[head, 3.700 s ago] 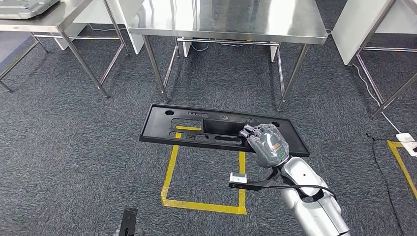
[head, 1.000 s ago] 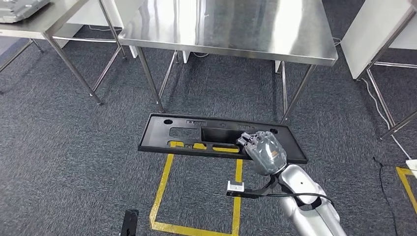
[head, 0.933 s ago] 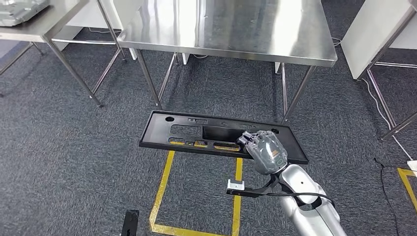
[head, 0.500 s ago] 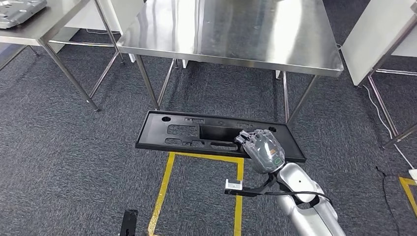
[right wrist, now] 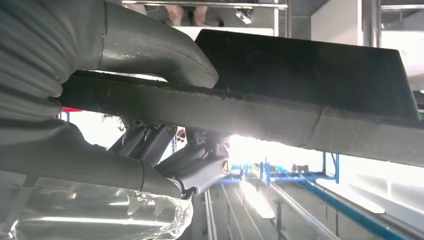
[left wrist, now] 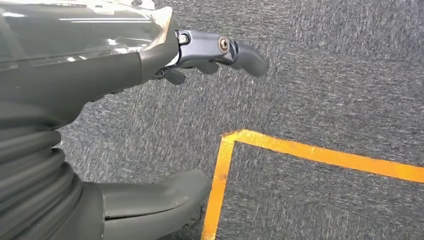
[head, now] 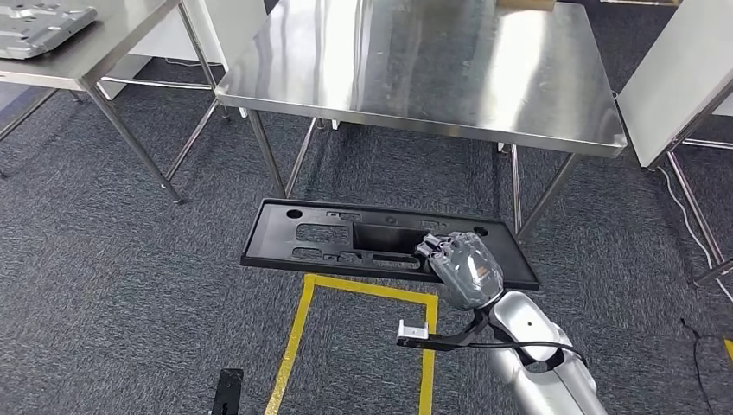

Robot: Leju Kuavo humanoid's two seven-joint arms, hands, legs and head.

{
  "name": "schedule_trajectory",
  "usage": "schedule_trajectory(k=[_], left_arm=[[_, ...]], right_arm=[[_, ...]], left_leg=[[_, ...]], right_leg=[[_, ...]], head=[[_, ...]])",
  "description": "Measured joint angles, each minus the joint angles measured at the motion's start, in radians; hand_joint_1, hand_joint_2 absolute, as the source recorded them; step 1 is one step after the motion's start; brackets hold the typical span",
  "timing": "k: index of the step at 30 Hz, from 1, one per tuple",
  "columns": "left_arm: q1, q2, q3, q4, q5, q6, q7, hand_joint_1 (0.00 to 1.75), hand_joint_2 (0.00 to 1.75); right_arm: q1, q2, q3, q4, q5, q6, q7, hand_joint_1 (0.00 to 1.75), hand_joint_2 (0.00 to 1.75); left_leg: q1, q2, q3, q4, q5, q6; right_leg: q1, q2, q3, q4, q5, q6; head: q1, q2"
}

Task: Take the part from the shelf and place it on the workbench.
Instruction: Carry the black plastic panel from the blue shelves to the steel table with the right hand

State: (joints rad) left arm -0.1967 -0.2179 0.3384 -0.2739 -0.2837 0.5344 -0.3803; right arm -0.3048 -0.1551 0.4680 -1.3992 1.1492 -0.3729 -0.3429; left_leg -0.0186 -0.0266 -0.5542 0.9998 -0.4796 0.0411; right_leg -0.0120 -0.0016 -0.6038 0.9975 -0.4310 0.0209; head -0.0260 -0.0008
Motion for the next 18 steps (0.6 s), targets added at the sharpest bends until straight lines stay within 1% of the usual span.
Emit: schedule_trajectory(k=[1, 2, 3, 4, 5, 6, 7, 8, 9, 10, 11, 12, 13, 14, 15, 16, 17, 18], left_arm=[[0.0, 0.0, 0.0, 0.0, 0.0, 0.0, 0.001, 0.0, 1.75], [0.0, 0.0, 0.0, 0.0, -0.001, 0.0, 0.001, 0.0, 1.75], [-0.001, 0.0, 0.0, 0.0, -0.002, 0.0, 0.001, 0.0, 1.75], [-0.001, 0.0, 0.0, 0.0, -0.002, 0.0, 0.002, 0.0, 1.75], [0.0, 0.001, 0.0, 0.0, -0.002, 0.0, 0.003, 0.0, 1.75], [0.001, 0.001, 0.0, 0.0, -0.002, 0.0, 0.004, 0.0, 1.75], [0.001, 0.001, 0.0, 0.0, -0.002, 0.0, 0.005, 0.0, 1.75], [0.002, 0.002, 0.0, 0.0, -0.002, 0.0, 0.006, 0.0, 1.75], [0.002, 0.002, 0.0, 0.0, -0.002, 0.0, 0.006, 0.0, 1.75], [0.002, 0.002, 0.0, 0.0, -0.002, 0.0, 0.006, 0.0, 1.75], [0.002, 0.003, 0.0, 0.0, -0.002, 0.0, 0.007, 0.0, 1.75], [0.001, 0.003, 0.0, 0.0, -0.002, 0.0, 0.007, 0.0, 1.75], [0.001, 0.003, 0.0, 0.0, -0.001, 0.0, 0.008, 0.0, 1.75], [0.001, 0.003, 0.0, 0.0, -0.001, 0.001, 0.008, 0.0, 1.75], [0.001, 0.003, 0.0, -0.001, 0.0, 0.001, 0.008, 0.0, 1.75], [0.002, 0.003, 0.0, -0.001, 0.001, 0.001, 0.008, 0.0, 1.75], [0.001, 0.003, 0.0, -0.001, 0.001, 0.001, 0.007, 0.0, 1.75], [0.0, 0.002, 0.0, -0.001, 0.002, 0.001, 0.005, 0.0, 1.75]], right_arm=[[0.0, 0.0, 0.0, 0.0, 0.0, 0.0, 0.0, 1.73, 1.75], [0.0, 0.0, 0.0, 0.0, 0.0, 0.0, 0.0, 1.73, 1.75], [0.0, 0.0, -0.001, -0.001, 0.0, 0.0, 0.0, 1.73, 1.75], [0.0, 0.001, -0.001, -0.001, 0.0, 0.0, 0.0, 1.73, 1.75], [0.001, 0.002, 0.0, -0.001, 0.0, 0.0, 0.0, 1.73, 1.75], [0.004, 0.002, 0.0, -0.001, 0.0, 0.0, 0.0, 1.73, 1.75], [0.006, 0.002, 0.0, -0.001, 0.0, 0.0, 0.0, 1.73, 1.75], [0.008, 0.002, 0.0, -0.001, 0.0, 0.0, 0.0, 1.73, 1.75], [0.01, 0.002, 0.0, -0.001, 0.0, 0.0, 0.0, 1.73, 1.75], [0.01, 0.002, 0.0, -0.001, 0.0, 0.0, 0.0, 1.73, 1.75], [0.01, 0.002, 0.0, 0.0, 0.0, 0.0, 0.0, 1.73, 1.75], [0.009, 0.002, 0.0, 0.0, -0.001, 0.0, 0.0, 1.73, 1.75], [0.008, 0.002, 0.0, 0.0, -0.002, 0.0, -0.001, 1.73, 1.75], [0.009, 0.002, 0.0, 0.0, -0.003, 0.0, -0.003, 1.73, 1.75], [0.008, 0.002, 0.0, 0.0, -0.005, 0.0, -0.006, 1.73, 1.75], [0.008, 0.001, 0.0, 0.0, -0.006, 0.0, -0.009, 1.73, 1.75], [0.006, 0.001, 0.0, 0.001, -0.007, -0.001, -0.011, 1.73, 1.75], [0.003, 0.0, 0.0, 0.001, -0.009, -0.001, -0.013, 1.73, 1.75]], left_leg=[[0.001, 0.003, -0.005, 0.015, -0.004, -0.004], [0.004, 0.007, -0.02, 0.044, -0.012, -0.011], [0.007, 0.011, -0.048, 0.092, -0.027, -0.019], [0.011, 0.015, -0.086, 0.155, -0.048, -0.027], [0.016, 0.017, -0.128, 0.218, -0.072, -0.034], [0.02, 0.019, -0.165, 0.264, -0.09, -0.039], [0.023, 0.02, -0.188, 0.28, -0.092, -0.041], [0.025, 0.021, -0.191, 0.257, -0.071, -0.041], [0.026, 0.022, -0.177, 0.203, -0.032, -0.039], [0.026, 0.023, -0.151, 0.129, 0.02, -0.033], [0.023, 0.024, -0.13, 0.07, 0.056, -0.027], [0.018, 0.024, -0.113, 0.027, 0.076, -0.02], [0.013, 0.024, -0.103, 0.004, 0.085, -0.011], [0.009, 0.024, -0.098, 0.0, 0.08, -0.003], [0.007, 0.022, -0.087, -0.011, 0.084, 0.005], [0.008, 0.021, -0.074, -0.019, 0.088, 0.012], [0.009, 0.02, -0.061, -0.026, 0.087, 0.017], [0.011, 0.019, -0.05, -0.032, 0.085, 0.022]], right_leg=[[-0.003, 0.0, 0.006, -0.001, -0.001, -0.007], [-0.005, 0.001, 0.013, -0.002, -0.005, -0.013], [-0.007, 0.001, 0.021, -0.003, -0.009, -0.019], [-0.007, 0.001, 0.028, -0.003, -0.015, -0.024], [-0.007, 0.001, 0.034, -0.003, -0.022, -0.027], [-0.007, 0.001, 0.04, -0.003, -0.029, -0.027], [-0.007, 0.001, 0.048, -0.003, -0.036, -0.026], [-0.007, 0.001, 0.058, -0.003, -0.044, -0.024], [-0.007, 0.002, 0.07, -0.003, -0.052, -0.022], [-0.007, 0.002, 0.081, -0.004, -0.062, -0.02], [-0.006, 0.002, 0.092, -0.006, -0.07, -0.016], [-0.006, 0.001, 0.099, -0.01, -0.076, -0.012], [-0.005, 0.001, 0.105, -0.013, -0.078, -0.005], [-0.002, 0.001, 0.111, -0.014, -0.076, 0.003], [0.001, 0.002, 0.114, -0.01, -0.073, 0.011], [0.002, 0.002, 0.11, 0.007, -0.069, 0.017], [0.003, 0.002, 0.093, 0.041, -0.068, 0.02], [0.003, 0.002, 0.063, 0.092, -0.074, 0.019]], head=[[0.0, 0.0], [-0.001, 0.0], [-0.003, 0.0], [-0.004, 0.0], [-0.005, 0.0], [-0.005, 0.0], [-0.005, 0.0], [-0.006, 0.0], [-0.006, 0.0], [-0.006, 0.0], [-0.004, 0.0], [-0.003, 0.0], [-0.003, 0.0], [-0.003, 0.0], [-0.004, 0.0], [-0.005, 0.0], [-0.004, 0.0], [-0.003, 0.0]])
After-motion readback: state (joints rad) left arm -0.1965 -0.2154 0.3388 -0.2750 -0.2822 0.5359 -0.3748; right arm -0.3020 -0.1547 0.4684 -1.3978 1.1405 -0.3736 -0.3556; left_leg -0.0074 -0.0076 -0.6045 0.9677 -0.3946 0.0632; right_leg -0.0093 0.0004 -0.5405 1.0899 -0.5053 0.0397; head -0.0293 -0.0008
